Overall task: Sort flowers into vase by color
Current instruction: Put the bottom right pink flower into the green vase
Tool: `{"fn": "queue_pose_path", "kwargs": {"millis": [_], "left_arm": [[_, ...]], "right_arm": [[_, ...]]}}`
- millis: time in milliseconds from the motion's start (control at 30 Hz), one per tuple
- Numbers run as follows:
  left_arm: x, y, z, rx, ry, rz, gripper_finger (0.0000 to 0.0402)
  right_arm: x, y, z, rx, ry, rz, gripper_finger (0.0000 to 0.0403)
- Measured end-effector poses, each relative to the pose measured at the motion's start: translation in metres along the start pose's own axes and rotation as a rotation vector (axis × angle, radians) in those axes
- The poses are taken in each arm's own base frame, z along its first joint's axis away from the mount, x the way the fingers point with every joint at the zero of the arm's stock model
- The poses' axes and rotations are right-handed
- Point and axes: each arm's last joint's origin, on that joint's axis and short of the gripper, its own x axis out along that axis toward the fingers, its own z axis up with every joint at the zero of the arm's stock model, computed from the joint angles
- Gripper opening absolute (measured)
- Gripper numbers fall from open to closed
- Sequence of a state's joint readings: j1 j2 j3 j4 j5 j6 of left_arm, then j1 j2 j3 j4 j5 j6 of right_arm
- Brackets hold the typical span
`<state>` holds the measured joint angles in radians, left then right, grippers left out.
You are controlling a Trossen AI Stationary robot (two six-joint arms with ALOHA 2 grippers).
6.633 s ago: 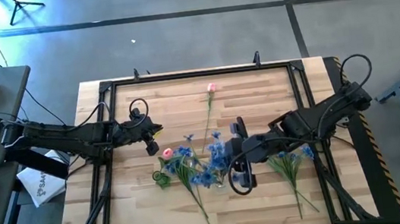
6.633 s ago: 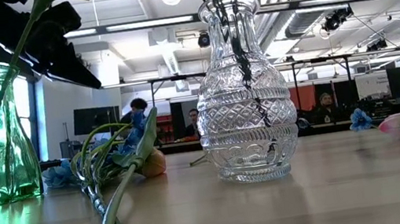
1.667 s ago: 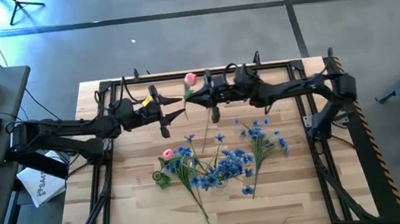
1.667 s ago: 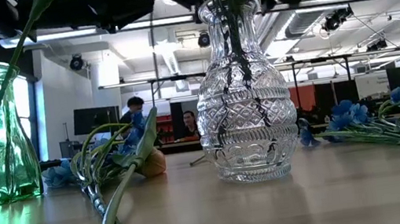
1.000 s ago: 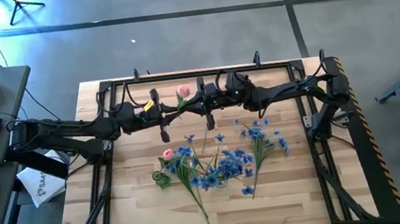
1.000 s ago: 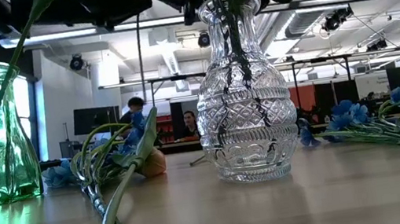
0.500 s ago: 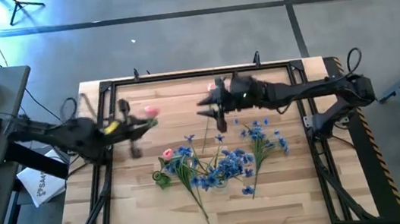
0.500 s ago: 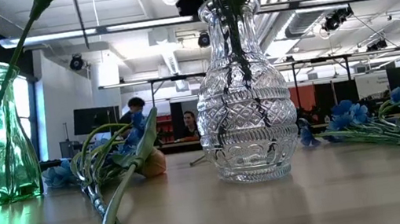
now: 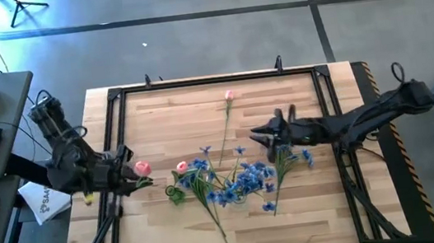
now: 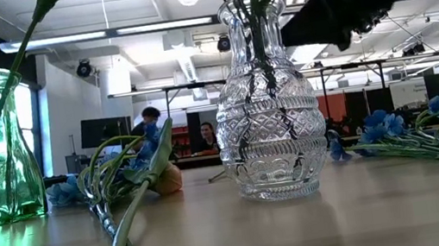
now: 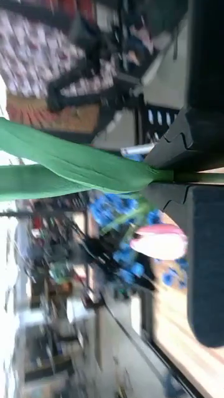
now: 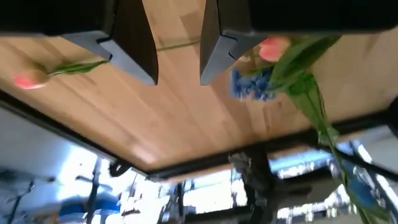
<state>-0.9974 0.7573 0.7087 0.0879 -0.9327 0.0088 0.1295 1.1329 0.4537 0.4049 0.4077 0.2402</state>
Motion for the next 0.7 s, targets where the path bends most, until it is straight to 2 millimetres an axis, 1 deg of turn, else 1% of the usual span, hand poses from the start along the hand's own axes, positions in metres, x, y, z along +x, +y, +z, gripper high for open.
{"fn": "queue_pose_path", "kwargs": {"millis": [100, 167, 367, 433, 567, 700], "left_arm": [[0.004, -0.011, -0.009, 0.005, 0.019, 0.081, 0.0000], [0.009, -0.015, -0.015, 0.010, 0.028, 0.129, 0.0000], [0.023, -0.023, -0.035, -0.048, 0.039, 0.336, 0.0000], [0.026, -0.026, -0.036, -0.085, 0.023, 0.374, 0.0000], [0.029, -0.031, -0.034, -0.156, -0.010, 0.376, 0.0000], [0.030, -0.032, -0.035, -0.157, -0.011, 0.382, 0.0000]], "right_arm": [[-0.014, 0.001, -0.007, 0.009, -0.055, -0.008, 0.0113], [-0.019, 0.003, -0.008, 0.023, -0.096, -0.006, 0.0113], [-0.025, 0.011, -0.006, 0.004, -0.137, 0.027, 0.0113], [-0.025, 0.011, -0.006, -0.010, -0.141, 0.029, 0.0113], [-0.025, 0.011, -0.006, -0.014, -0.143, 0.028, 0.0113], [-0.025, 0.011, -0.006, -0.015, -0.140, 0.028, 0.0113]]}}
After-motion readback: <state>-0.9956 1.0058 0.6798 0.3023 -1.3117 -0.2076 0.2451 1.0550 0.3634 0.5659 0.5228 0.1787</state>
